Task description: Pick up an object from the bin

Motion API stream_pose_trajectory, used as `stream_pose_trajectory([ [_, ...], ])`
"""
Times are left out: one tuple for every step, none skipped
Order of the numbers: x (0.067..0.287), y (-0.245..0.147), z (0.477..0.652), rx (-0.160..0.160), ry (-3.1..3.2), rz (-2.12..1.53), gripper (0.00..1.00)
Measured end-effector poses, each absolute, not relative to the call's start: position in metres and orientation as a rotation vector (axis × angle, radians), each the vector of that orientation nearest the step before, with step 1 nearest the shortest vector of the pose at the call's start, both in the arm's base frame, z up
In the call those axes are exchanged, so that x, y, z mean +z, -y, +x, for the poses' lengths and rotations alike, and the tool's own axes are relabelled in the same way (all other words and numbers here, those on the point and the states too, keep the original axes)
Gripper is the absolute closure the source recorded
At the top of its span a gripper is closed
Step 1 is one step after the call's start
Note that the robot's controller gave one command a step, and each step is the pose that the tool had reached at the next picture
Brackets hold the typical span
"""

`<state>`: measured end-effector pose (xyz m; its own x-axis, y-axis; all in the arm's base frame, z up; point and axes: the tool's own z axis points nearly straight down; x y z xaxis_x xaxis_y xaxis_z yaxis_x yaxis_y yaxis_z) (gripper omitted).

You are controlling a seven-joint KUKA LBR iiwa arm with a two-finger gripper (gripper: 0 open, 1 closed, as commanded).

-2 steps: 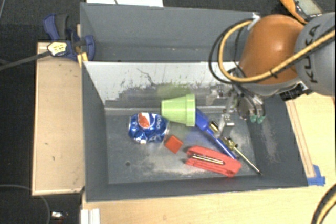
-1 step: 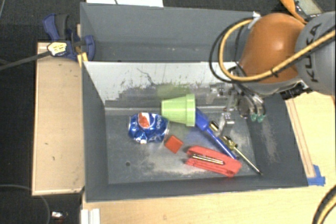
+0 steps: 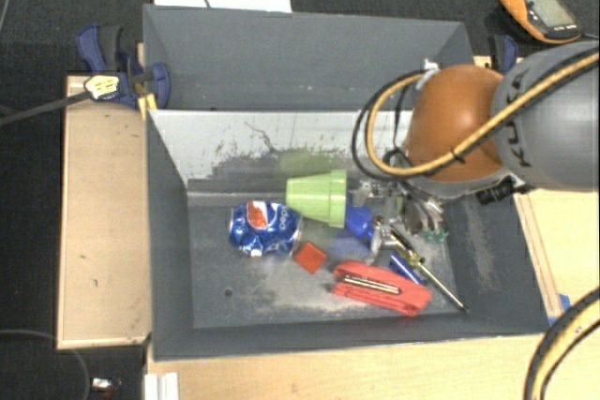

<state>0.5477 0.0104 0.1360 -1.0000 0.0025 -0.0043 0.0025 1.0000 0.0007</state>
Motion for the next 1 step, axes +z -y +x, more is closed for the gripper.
stream_pose_trajectory([
  [0.1184,-0.0334,0.5489,0.000,-3.134,0.058,0.00],
])
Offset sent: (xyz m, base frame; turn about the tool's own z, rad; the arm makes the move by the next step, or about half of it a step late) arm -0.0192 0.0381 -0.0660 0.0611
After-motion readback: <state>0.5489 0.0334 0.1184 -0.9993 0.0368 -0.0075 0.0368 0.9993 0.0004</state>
